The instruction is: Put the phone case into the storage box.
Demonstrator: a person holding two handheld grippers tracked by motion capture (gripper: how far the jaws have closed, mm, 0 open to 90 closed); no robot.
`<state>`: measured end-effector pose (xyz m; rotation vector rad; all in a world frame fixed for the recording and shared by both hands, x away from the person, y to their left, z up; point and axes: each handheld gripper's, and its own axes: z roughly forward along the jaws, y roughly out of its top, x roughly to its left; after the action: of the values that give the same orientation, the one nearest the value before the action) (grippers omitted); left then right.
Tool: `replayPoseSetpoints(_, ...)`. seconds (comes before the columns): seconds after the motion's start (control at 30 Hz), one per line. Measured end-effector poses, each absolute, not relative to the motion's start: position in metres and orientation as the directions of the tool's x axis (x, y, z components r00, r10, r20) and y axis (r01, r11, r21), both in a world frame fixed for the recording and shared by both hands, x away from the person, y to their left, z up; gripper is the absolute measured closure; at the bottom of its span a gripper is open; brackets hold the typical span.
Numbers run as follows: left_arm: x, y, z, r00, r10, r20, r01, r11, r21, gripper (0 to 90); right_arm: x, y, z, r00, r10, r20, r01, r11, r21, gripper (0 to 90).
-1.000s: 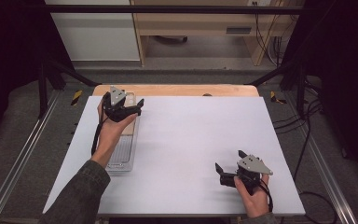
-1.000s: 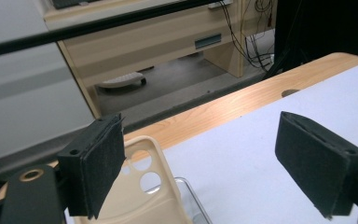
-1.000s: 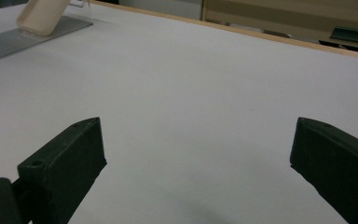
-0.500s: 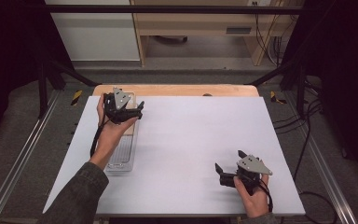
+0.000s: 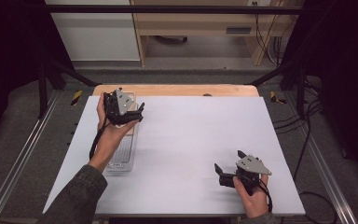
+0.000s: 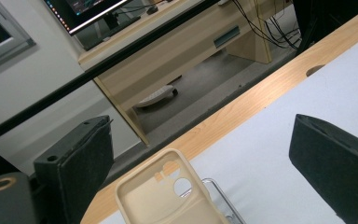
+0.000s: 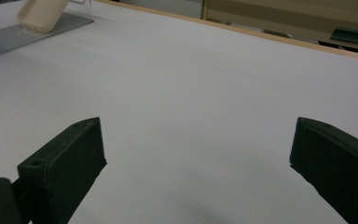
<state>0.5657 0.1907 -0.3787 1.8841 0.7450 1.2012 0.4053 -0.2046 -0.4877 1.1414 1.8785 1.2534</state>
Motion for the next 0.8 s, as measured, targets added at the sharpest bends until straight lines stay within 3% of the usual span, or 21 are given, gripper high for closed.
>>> replayPoseSetpoints(0.8,0.531,0.189,-0.379,0.430,0.738,0.520,-0.017,-0.569,0.822,5.5,0.405,-0.204,-0.488,-0.441,0.897,-0.038,0.319,0.196,0.927,3.0)
